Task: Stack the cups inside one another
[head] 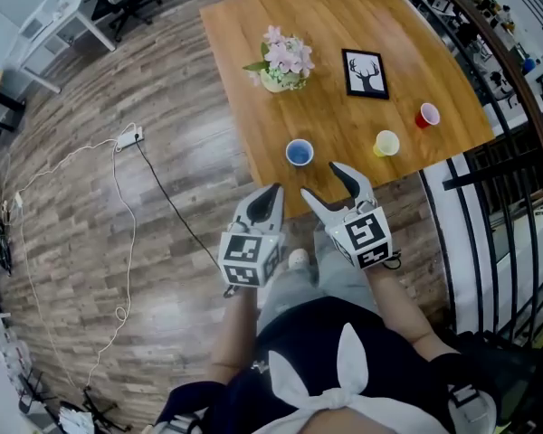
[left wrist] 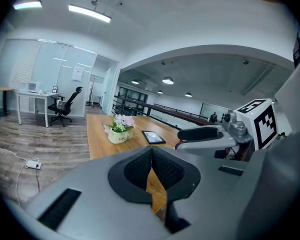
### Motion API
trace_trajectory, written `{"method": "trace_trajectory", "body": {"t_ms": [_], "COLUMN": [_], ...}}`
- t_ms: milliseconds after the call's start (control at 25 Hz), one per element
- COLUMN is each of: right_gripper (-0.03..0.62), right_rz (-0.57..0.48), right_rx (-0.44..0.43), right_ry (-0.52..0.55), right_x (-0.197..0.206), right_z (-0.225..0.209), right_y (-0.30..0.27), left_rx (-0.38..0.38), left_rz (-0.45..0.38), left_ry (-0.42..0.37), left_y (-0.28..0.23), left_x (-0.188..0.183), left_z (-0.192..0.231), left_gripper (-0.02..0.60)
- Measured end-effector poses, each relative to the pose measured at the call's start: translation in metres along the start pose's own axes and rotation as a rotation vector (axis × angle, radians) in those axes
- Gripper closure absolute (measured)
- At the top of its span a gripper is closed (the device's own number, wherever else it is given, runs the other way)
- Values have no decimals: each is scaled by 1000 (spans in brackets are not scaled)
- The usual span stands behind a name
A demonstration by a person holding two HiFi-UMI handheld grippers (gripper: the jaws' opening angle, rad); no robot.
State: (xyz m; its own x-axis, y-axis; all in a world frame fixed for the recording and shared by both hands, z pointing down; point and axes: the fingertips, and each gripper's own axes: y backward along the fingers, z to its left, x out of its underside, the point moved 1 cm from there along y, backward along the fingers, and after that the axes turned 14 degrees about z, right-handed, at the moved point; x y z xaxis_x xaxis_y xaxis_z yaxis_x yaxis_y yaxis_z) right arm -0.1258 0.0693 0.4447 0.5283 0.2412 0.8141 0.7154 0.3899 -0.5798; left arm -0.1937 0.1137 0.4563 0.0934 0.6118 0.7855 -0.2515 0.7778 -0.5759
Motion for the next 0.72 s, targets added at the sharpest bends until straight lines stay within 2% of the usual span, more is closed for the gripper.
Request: {"method": "trace_trajectory", "body": {"t_ms": [160,480,720], "right_gripper": [303,284,281], "right_rz": [45,132,200], "right_rx": [-34,-106,-195], "right_ry": [39,123,178], "right_x": [3,0,11], "right_z": [-10,-25,-28], "right_y": [-23,-59,-83], "left_rx": [-20,-71,-94], "left_rz": [6,12,38], "left_ry": [12,90,126], "left_y": [-11,-28,-45], "left_x": [-5,-18,-14], "left_z": [10,36,43], "left_gripper": [563,563,563]}}
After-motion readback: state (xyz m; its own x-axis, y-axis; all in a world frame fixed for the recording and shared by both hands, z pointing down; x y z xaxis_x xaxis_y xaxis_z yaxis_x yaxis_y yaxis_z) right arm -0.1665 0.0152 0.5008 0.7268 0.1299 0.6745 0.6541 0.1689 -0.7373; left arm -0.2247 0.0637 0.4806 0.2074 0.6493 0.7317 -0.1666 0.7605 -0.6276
